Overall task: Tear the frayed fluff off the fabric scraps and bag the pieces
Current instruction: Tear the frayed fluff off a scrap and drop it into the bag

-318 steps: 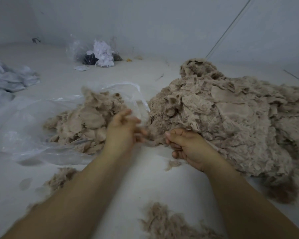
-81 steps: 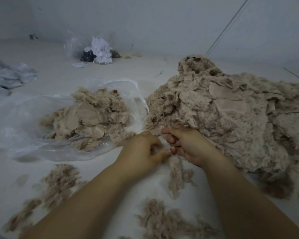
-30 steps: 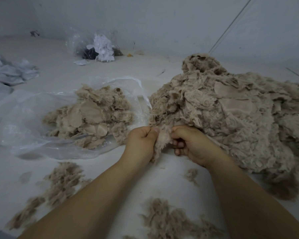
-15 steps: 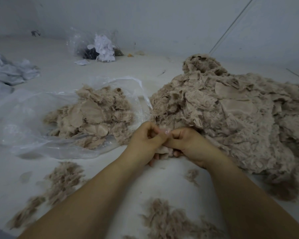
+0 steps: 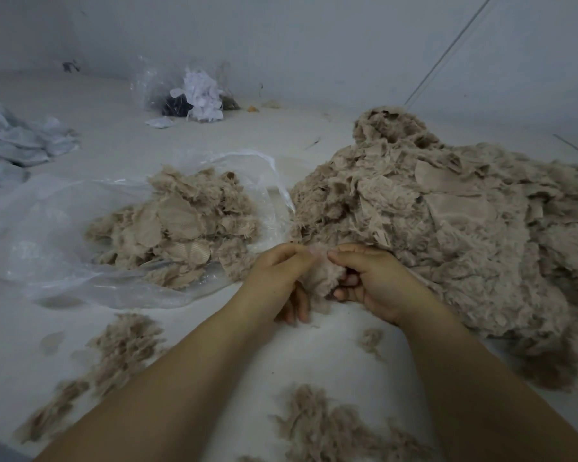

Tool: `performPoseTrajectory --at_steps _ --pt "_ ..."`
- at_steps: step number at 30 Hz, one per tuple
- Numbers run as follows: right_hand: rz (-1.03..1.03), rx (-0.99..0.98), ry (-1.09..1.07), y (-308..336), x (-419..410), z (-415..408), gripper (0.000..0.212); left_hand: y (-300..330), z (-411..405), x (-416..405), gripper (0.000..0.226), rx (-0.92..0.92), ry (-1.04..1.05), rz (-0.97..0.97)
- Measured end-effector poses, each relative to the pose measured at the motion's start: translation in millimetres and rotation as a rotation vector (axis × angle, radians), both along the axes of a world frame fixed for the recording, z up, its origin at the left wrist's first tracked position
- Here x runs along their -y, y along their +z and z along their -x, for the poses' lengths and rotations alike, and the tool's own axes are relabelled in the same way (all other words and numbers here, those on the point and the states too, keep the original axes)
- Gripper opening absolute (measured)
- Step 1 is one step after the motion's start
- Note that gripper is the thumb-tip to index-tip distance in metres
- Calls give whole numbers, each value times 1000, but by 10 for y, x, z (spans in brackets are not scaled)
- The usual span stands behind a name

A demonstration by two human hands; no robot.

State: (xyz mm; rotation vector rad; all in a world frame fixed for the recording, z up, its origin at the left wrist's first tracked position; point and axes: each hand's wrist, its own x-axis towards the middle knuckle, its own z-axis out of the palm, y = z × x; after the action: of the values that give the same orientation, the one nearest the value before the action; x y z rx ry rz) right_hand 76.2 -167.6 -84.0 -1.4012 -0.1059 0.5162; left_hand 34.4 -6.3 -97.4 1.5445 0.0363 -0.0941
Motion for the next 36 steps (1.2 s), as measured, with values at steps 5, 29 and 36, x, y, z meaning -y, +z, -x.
performPoseTrajectory --at_steps 5,29,36 --pt "-12 -21 -24 13 -5 1 20 -10 -2 -3 23 16 72 -122" --pt "45 86 47 -20 0 16 19 60 2 -111 28 -83 -62 -59" --pt "6 46 -51 -32 -18 -8 27 62 49 -236 23 -62 -209 56"
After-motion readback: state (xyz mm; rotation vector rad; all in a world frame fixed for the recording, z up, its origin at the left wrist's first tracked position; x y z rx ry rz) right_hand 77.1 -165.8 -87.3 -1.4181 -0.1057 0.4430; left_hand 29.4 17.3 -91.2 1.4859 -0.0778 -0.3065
